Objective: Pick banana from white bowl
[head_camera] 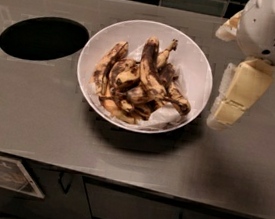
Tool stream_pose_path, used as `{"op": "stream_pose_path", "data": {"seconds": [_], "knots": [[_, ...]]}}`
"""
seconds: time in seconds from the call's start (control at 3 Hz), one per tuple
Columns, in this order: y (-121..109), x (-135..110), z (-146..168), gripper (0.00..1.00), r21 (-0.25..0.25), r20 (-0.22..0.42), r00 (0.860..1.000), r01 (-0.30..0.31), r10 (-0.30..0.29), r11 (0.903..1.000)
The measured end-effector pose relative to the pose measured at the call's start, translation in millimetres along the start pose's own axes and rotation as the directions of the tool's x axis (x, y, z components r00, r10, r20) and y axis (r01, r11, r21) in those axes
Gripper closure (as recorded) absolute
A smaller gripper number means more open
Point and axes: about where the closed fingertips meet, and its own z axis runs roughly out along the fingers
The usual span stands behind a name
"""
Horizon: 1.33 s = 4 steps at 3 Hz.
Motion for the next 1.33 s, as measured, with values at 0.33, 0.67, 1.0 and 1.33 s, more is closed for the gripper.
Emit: {"op": "stream_pose_path", "data": {"seconds": [0.33,0.67,1.0,1.33], "knots": [[-2,-2,9,0.00,0.003,0.020,0.998,-0.051,0.051,0.9987],[-11,-28,35,0.00,-0.021,0.052,0.996,-0.069,0.070,0.9974],[-19,-66,54,0.00,-0.032,0.108,0.991,-0.074,0.077,0.9968],[-20,-70,54,0.00,-0.034,0.103,0.991,-0.084,0.087,0.9959]]}}
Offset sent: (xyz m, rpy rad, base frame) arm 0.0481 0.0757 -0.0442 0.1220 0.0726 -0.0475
